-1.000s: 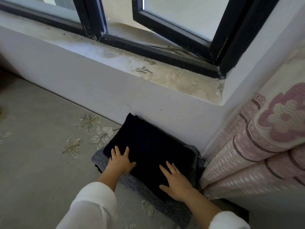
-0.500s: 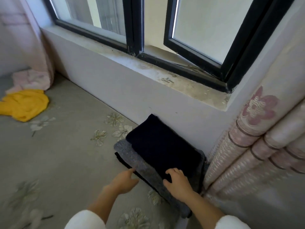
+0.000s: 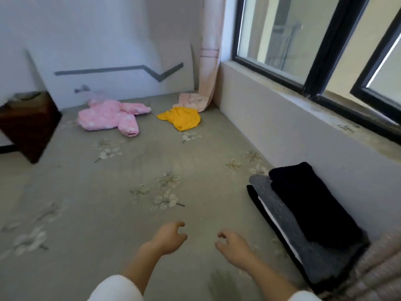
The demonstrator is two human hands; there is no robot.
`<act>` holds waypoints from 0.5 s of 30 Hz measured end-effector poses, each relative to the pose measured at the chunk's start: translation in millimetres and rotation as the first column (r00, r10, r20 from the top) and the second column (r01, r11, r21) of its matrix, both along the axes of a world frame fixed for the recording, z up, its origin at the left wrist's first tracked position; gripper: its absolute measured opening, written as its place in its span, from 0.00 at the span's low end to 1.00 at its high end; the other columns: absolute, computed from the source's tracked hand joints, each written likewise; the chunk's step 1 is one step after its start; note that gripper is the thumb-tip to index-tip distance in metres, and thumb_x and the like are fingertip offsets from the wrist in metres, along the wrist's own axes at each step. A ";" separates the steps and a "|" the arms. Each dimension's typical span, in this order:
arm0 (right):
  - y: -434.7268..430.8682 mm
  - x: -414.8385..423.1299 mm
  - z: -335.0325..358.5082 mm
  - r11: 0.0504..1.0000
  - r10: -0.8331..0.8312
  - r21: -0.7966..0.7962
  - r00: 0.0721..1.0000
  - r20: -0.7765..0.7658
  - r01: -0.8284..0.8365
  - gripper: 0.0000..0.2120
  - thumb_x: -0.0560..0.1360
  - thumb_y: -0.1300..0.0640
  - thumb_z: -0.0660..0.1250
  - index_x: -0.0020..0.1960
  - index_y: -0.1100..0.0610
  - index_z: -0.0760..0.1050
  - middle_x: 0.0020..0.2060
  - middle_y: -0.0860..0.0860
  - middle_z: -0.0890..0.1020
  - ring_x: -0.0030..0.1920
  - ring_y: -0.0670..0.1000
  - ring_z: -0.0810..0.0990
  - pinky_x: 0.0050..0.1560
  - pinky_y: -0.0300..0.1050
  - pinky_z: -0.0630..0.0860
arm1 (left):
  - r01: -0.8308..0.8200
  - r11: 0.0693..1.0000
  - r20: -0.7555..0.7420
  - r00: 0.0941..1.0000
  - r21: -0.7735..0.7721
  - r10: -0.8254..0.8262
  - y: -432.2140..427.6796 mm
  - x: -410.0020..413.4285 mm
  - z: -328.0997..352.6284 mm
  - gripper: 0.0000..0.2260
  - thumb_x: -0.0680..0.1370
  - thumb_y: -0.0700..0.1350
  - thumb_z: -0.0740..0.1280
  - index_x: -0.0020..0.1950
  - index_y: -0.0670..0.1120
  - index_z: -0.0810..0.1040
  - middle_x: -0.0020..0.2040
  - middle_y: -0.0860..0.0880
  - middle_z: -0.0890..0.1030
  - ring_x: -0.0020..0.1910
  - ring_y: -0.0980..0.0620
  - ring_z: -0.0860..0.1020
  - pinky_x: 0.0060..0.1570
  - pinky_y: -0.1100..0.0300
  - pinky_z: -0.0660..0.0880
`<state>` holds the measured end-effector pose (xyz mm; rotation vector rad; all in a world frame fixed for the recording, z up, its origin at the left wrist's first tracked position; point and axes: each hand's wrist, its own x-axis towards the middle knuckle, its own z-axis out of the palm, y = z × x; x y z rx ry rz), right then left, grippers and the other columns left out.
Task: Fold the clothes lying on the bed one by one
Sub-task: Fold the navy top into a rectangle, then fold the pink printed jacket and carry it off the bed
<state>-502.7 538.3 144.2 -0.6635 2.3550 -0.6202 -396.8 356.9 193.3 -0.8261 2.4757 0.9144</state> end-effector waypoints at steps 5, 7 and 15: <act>-76.6 71.1 24.6 0.971 0.240 -0.024 0.971 0.002 -0.240 0.20 0.78 0.51 0.62 0.67 0.56 0.71 0.65 0.53 0.75 0.63 0.52 0.73 0.61 0.39 0.67 | -0.249 0.968 -0.059 0.967 -0.029 0.247 -39.0 102.0 11.5 0.20 0.80 0.46 0.60 0.72 0.46 0.66 0.71 0.45 0.69 0.67 0.48 0.71 0.60 0.62 0.67; -103.7 94.4 33.8 0.946 0.323 -0.040 0.947 0.008 -0.322 0.20 0.77 0.50 0.62 0.67 0.57 0.71 0.65 0.53 0.74 0.63 0.52 0.73 0.63 0.41 0.69 | -0.364 0.931 -0.088 0.928 -0.015 0.361 -51.3 135.2 15.6 0.20 0.80 0.46 0.60 0.72 0.45 0.66 0.71 0.45 0.69 0.67 0.48 0.71 0.61 0.61 0.67; -190.5 170.2 45.2 0.749 0.660 -0.029 0.750 -0.047 -0.662 0.19 0.79 0.51 0.62 0.67 0.57 0.70 0.64 0.54 0.74 0.62 0.52 0.74 0.58 0.39 0.68 | -0.710 0.704 -0.168 0.696 -0.011 0.698 -64.7 254.2 24.0 0.19 0.80 0.47 0.61 0.71 0.47 0.68 0.70 0.46 0.71 0.67 0.49 0.71 0.62 0.60 0.67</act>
